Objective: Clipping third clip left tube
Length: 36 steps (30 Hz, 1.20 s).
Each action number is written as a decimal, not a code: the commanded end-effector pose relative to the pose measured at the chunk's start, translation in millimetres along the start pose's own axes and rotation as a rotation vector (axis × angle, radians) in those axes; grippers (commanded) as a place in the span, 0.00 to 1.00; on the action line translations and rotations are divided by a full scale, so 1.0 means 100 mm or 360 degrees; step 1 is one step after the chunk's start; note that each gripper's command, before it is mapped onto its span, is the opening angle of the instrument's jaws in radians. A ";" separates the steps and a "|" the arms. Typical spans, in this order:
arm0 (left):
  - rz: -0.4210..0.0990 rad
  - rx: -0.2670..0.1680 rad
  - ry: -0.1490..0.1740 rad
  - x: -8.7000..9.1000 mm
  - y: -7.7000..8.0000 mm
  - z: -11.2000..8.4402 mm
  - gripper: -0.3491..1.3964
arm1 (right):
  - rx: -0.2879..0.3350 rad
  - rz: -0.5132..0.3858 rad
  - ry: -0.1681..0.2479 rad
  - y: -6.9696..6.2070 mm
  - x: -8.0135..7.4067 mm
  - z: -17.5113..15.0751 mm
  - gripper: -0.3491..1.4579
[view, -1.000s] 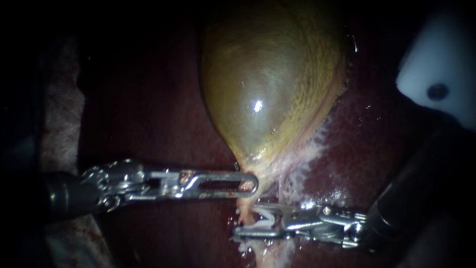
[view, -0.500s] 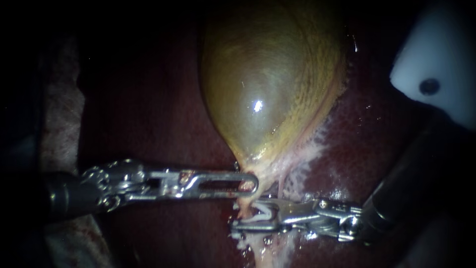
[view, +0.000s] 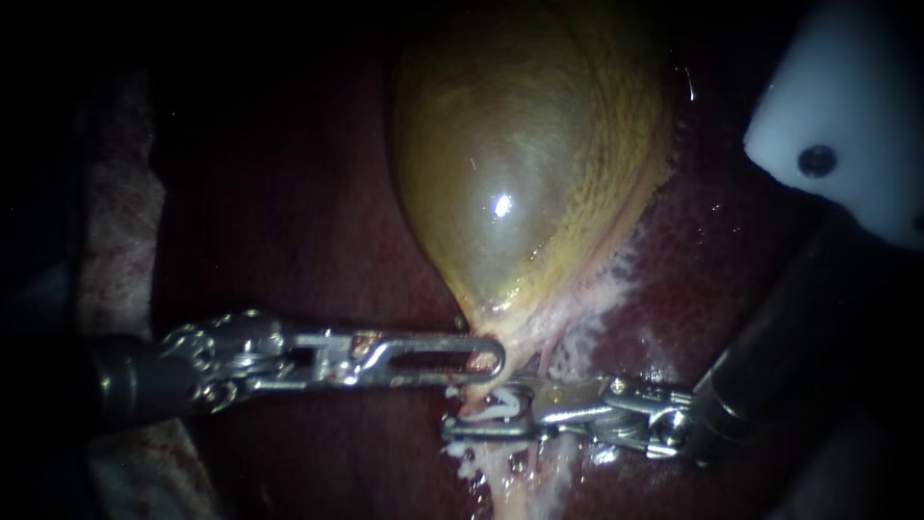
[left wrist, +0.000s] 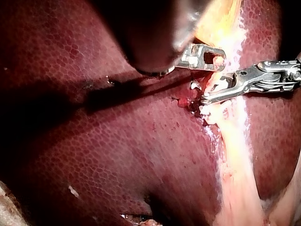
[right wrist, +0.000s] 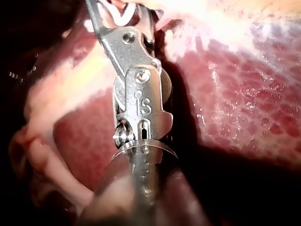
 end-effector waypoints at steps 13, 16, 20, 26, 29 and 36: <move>0.0000 0.0001 0.0000 0.000 0.000 0.000 0.00 | 0.0006 0.0019 0.0000 -0.003 0.000 0.001 0.32; 0.0000 0.0000 0.0000 0.000 0.000 0.000 0.00 | 0.0017 0.0019 -0.0002 -0.004 0.000 0.000 0.23; 0.0000 0.0000 0.0000 0.000 0.000 0.000 0.00 | 0.0038 0.0019 -0.0016 -0.005 0.000 -0.001 0.00; 0.0000 0.0001 0.0000 0.000 0.000 0.000 0.00 | 0.0046 0.0017 -0.0018 -0.004 0.001 -0.003 0.00; 0.0000 0.0001 0.0000 0.000 0.000 0.000 0.00 | 0.0047 0.0017 -0.0019 -0.004 0.000 -0.003 0.00; 0.0001 0.0001 0.0001 -0.001 0.000 0.000 0.00 | 0.0048 0.0016 -0.0019 -0.004 0.000 -0.003 0.00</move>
